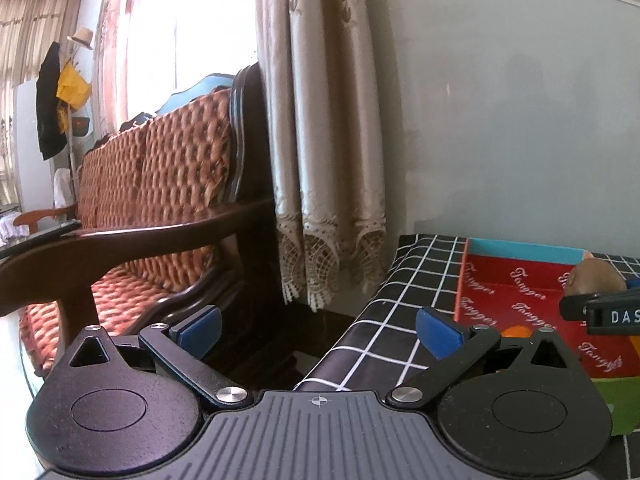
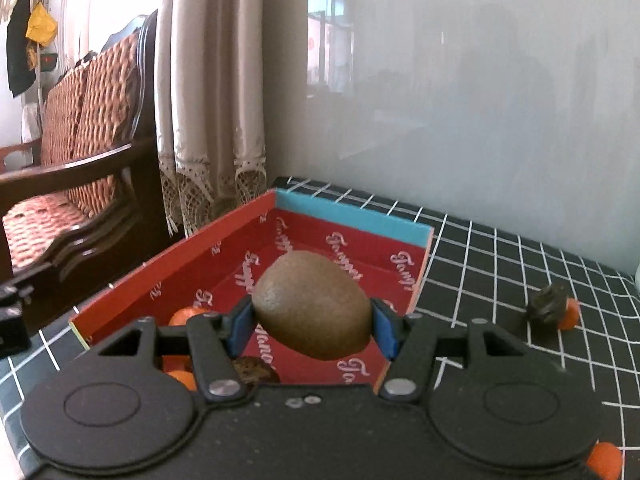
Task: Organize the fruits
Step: 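Carry the kiwi with the right tool into the red box and release, then move both tools back toward the remaining fruits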
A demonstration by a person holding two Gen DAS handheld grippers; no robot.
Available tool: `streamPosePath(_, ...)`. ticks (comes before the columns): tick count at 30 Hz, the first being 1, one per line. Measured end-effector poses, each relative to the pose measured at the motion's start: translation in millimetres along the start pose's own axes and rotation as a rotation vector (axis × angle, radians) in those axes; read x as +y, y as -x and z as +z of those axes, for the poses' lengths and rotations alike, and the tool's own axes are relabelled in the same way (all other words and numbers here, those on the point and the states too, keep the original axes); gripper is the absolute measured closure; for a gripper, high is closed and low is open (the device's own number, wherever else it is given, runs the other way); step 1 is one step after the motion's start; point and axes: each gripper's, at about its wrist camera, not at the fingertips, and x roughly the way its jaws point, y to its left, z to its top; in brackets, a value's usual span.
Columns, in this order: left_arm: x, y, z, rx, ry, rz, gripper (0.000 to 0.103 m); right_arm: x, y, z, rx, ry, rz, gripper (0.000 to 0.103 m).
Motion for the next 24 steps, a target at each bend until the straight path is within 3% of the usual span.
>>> streamPosePath(2,3.0,-0.4,-0.5,0.005,0.008,0.002,0.0,2.9,-1.5,-3.7,0.013,0.015,-0.012,0.043)
streamPosePath(5,4.1,1.0,-0.4,0.007,0.016,-0.001,0.0,5.6,14.2,-3.2,-0.043,0.033,-0.033,0.031)
streamPosePath(12,-20.3,15.6,6.2,-0.024,0.002,-0.068,0.0,-32.4,49.3,-5.8,-0.14,-0.026,-0.129,0.032)
streamPosePath(17,-55.2,40.8,11.2,-0.069,-0.037,-0.189,0.0,-96.2,88.6,-21.8,-0.215,-0.136,-0.286,0.03)
streamPosePath(24,-112.7,79.6,11.6,-0.09,-0.078,-0.37,0.0,-162.9,136.3,-62.7,-0.196,-0.281,-0.38,0.03)
